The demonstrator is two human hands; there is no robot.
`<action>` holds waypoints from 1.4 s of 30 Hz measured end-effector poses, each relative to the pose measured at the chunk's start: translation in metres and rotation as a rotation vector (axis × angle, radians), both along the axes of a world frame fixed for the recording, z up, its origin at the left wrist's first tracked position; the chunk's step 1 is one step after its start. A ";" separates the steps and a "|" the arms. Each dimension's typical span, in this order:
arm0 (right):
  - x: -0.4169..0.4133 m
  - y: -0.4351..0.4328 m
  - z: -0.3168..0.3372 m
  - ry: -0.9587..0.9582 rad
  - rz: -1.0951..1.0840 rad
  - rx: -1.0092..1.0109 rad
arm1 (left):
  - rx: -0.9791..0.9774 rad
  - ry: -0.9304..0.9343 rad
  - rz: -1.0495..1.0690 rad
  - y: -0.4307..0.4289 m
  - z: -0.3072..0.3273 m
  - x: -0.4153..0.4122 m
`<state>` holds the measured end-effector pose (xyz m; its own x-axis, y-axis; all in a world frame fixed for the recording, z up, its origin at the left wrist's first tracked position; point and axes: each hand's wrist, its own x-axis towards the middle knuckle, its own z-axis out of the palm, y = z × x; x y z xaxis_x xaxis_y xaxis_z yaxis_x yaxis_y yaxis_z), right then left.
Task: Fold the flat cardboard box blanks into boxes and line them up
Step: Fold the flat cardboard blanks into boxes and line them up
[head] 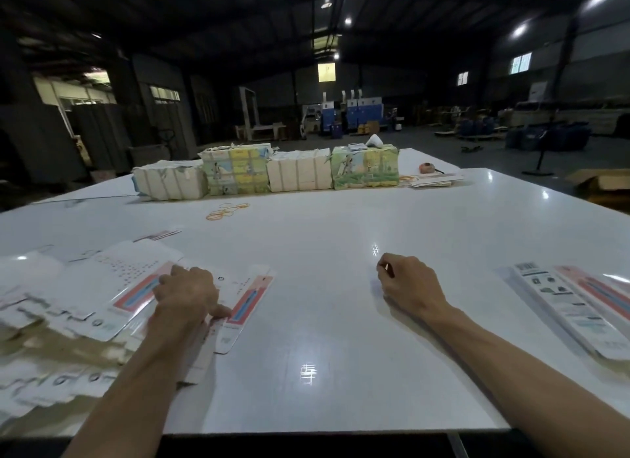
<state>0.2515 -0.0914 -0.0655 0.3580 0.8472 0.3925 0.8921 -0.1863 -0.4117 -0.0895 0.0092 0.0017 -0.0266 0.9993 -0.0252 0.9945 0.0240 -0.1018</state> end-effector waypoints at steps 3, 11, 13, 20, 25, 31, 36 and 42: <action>0.001 -0.001 0.000 0.033 0.021 0.004 | -0.030 -0.054 -0.036 0.006 0.001 -0.007; 0.004 -0.003 0.000 0.085 0.052 0.026 | -0.071 -0.273 0.017 0.019 0.010 -0.012; 0.004 -0.003 0.000 0.088 0.058 0.028 | -0.021 -0.350 -0.022 0.025 0.007 -0.011; 0.005 0.000 -0.002 0.101 0.086 0.010 | -0.198 -0.833 -0.142 0.030 0.023 0.024; 0.008 0.003 -0.006 0.128 0.093 0.017 | -0.558 -1.500 -0.237 0.009 0.024 0.077; 0.012 0.008 -0.008 0.172 0.093 0.041 | -0.813 -1.643 -0.337 0.002 -0.015 0.133; 0.015 0.011 -0.003 0.318 0.100 0.156 | -0.726 -1.714 -0.360 -0.005 -0.054 0.166; 0.012 0.009 0.001 0.324 0.066 0.362 | -0.763 -1.839 -0.410 -0.005 -0.074 0.168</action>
